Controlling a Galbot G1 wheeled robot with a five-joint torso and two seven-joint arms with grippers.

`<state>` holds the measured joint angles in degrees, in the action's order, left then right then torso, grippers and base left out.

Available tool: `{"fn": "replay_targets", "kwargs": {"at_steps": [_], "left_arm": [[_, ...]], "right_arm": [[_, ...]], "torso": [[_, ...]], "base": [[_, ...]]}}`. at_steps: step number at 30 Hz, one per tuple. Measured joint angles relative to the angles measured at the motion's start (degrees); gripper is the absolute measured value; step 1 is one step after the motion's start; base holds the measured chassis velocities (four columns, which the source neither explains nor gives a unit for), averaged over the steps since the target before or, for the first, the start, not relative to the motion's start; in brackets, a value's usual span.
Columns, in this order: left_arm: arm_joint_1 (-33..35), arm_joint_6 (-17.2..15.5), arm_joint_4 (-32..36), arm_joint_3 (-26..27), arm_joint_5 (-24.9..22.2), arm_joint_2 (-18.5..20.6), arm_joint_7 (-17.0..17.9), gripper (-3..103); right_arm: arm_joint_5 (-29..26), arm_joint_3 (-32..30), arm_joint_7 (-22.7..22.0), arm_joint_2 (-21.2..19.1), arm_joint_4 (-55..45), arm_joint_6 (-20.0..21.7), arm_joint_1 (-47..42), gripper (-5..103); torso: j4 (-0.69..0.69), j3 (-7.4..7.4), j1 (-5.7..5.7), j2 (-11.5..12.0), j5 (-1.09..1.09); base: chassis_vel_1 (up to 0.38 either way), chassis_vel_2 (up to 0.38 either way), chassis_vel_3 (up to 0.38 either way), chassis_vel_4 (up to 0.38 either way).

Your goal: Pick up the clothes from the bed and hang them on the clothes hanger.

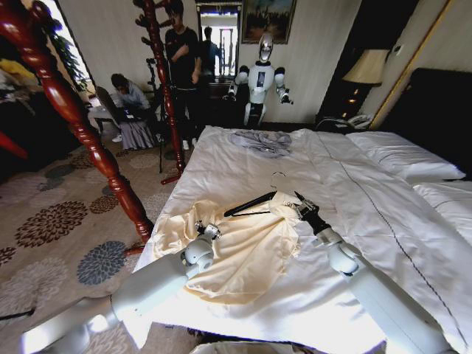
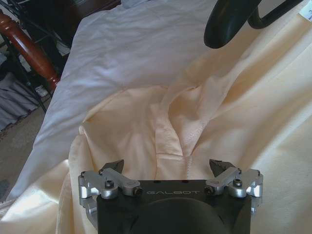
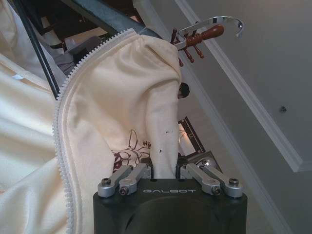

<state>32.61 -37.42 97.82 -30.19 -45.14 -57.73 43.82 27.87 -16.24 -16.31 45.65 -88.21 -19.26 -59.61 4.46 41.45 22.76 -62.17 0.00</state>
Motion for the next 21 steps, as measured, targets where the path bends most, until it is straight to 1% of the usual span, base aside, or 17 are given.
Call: {"fn": "replay_targets", "kwargs": {"at_steps": [2,7,8,15,21], "left_arm": [[0.02,0.0,0.02,0.02,0.02,0.03,0.03,101],[0.64,-0.11,0.45,0.89,0.56,0.99,-0.1,96],[0.96,-0.05,0.09,1.19,0.65,1.16,-0.22,98],[2.12,0.17,-0.52,2.95,1.2,1.39,-0.81,98],[2.32,0.39,0.27,3.74,1.49,2.33,-0.83,98]], "right_arm": [[0.01,0.02,0.0,0.03,0.01,0.0,0.03,20],[0.08,-0.05,-0.06,-0.02,0.25,0.01,-0.1,20],[0.24,-0.16,-0.1,-0.09,0.23,0.0,-0.14,20],[0.77,-0.33,-0.16,-0.44,-0.36,-0.06,-0.61,20],[0.78,-0.11,-0.18,-0.28,-0.14,-0.06,-0.22,20]], "torso": [[0.0,0.0,0.0,0.0,0.0],[0.01,0.0,0.0,0.0,0.0],[0.0,-0.01,0.0,0.0,0.0],[0.0,-0.01,0.0,0.0,-0.01],[0.0,0.0,0.0,0.0,0.0]], "base": [[0.0,0.0,0.0,0.0],[0.0,0.0,0.0,0.0],[0.0,0.0,0.0,0.0],[0.0,0.0,0.0,0.0],[0.0,0.0,0.0,0.0]]}}
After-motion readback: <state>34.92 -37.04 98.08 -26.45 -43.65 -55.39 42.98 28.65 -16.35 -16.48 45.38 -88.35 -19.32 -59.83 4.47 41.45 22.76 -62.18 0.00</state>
